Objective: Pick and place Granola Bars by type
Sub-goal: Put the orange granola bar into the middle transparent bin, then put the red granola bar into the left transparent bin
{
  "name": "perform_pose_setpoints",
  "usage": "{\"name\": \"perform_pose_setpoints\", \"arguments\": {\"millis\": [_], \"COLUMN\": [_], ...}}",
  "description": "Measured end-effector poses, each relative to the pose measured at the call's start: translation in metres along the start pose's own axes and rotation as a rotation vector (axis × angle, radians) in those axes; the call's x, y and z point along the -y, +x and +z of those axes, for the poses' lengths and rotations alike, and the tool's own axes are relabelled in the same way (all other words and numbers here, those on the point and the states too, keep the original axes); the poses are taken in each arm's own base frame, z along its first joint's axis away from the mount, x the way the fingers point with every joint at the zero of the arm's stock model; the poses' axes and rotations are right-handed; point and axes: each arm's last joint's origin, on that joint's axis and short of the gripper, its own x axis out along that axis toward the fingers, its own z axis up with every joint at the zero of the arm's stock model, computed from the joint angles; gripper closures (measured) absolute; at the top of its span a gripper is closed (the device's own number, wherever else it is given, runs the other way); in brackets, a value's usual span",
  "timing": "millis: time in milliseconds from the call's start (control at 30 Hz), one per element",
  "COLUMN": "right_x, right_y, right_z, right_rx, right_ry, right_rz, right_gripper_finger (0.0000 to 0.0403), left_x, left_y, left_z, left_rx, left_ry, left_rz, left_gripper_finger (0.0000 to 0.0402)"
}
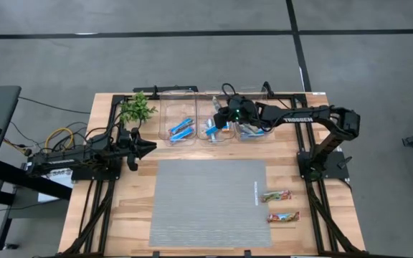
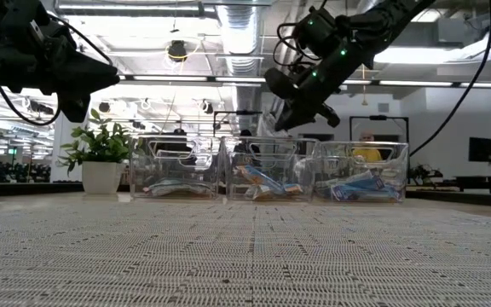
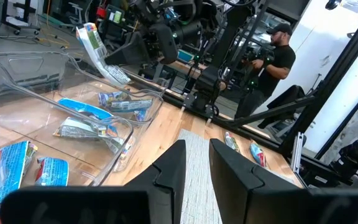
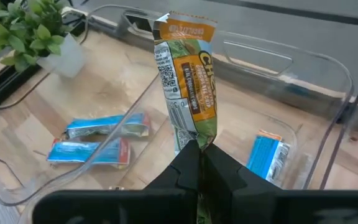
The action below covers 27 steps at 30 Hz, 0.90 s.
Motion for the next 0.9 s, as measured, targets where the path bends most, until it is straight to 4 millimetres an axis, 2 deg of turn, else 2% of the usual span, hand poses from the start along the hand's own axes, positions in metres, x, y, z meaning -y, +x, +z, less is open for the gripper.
{"name": "perform_pose_setpoints", "arguments": {"millis": [200, 600, 700, 900], "right_x": [0.001, -0.001, -0.008, -0.031], "right_y": [0.0, -0.001, -0.009, -0.042], "right_z": [-0.001, -0.004, -0.002, -0.004], "right_rx": [-0.019, -0.052, -0.066, -0.113], "right_ry": [-0.008, -0.103, -0.183, -0.376], "right_rz": [0.004, 0.034, 0.146, 0.481], "right_gripper_finger": [0.0384, 0.0275, 0.026, 0.0246], "left_x": [0.0, 0.0, 0.0, 0.0], "left_y": [0.0, 0.0, 0.0, 0.0], "left_z": [0.0, 0.0, 0.0, 0.0], "left_rx": [0.0, 0.0, 0.0, 0.0], "left_ry": [0.0, 0.0, 0.0, 0.0], "left_rz": [0.0, 0.0, 0.0, 0.0], "left_gripper_finger": [0.0339, 0.0339, 0.0339, 0.0339]}}
